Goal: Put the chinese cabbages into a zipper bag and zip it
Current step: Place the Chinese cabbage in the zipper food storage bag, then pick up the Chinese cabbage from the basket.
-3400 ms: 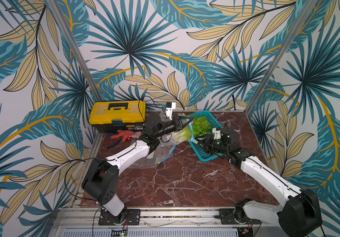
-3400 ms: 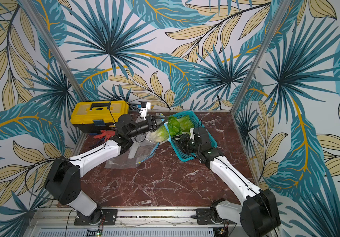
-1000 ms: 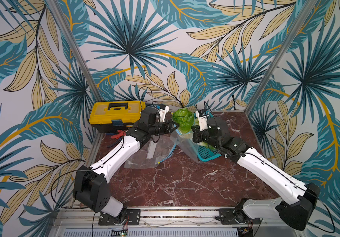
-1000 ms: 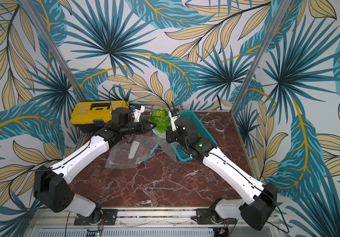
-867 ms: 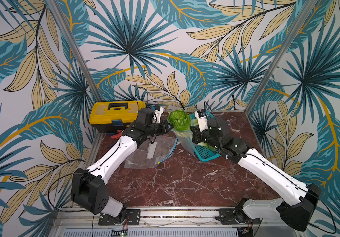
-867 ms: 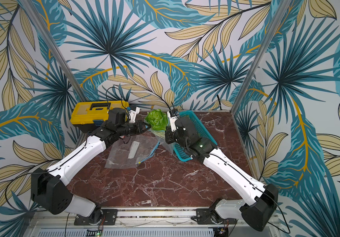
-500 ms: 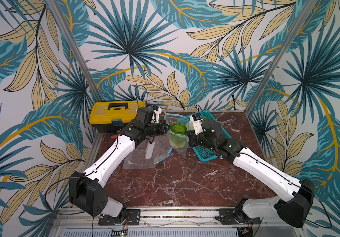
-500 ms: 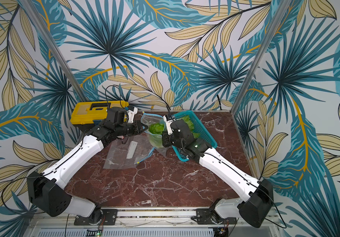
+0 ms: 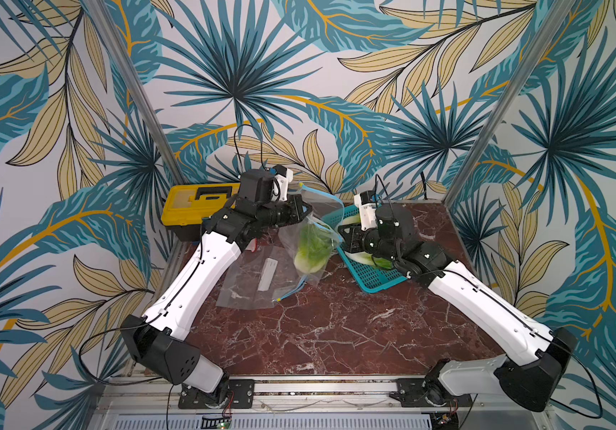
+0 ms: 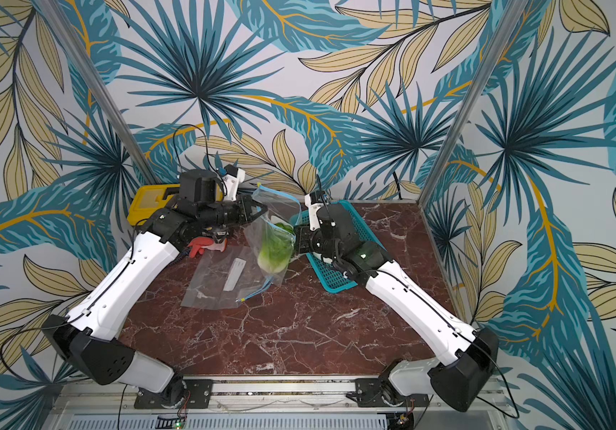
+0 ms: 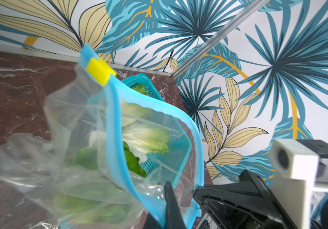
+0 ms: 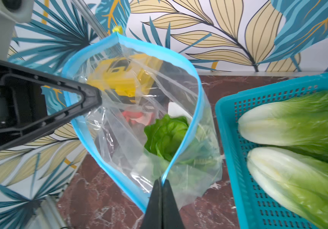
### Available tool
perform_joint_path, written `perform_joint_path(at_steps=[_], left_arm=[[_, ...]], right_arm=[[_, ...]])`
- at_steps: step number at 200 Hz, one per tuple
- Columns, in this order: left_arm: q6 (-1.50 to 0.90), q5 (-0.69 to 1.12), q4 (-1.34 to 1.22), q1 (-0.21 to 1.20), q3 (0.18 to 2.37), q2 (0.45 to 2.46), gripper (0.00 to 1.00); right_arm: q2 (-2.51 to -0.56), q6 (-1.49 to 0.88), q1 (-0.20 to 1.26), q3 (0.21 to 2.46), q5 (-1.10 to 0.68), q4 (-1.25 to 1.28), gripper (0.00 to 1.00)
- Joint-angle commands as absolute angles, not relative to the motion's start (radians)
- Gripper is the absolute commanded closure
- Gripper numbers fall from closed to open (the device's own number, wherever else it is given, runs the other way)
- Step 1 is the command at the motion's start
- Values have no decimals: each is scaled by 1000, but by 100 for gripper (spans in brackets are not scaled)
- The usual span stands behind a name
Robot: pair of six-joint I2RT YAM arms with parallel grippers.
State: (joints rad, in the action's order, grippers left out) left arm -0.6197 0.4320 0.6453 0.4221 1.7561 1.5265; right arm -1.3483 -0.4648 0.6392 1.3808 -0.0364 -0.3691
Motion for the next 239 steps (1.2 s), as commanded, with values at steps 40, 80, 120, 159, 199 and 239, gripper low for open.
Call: perform_joint_path(at_steps=[40,80,120,159,199,239], left_arm=[[-563,437,858,386,1806,1547,100],[-530,394,864,388,1679,1625,100],[-503,466,864,417,1705,1727,100],[-485,514,862,433,1713,1756,100],[-488,562,863,439,1790,1772,100],[-494,576,864,450,1818,1753,100]], right_arm=[[-1378,-816,510,1281,-347,-390,71],[-1334,-832,276,1264,-204,-648,17],[-1491,-1069,267,1225,-11,-632,1],[-1601,-1308,279,1253,122,-620,1],[-1690,-1512,283,1255,191,-595,1],[-1837,-1633,281,1282,178,-514,1]])
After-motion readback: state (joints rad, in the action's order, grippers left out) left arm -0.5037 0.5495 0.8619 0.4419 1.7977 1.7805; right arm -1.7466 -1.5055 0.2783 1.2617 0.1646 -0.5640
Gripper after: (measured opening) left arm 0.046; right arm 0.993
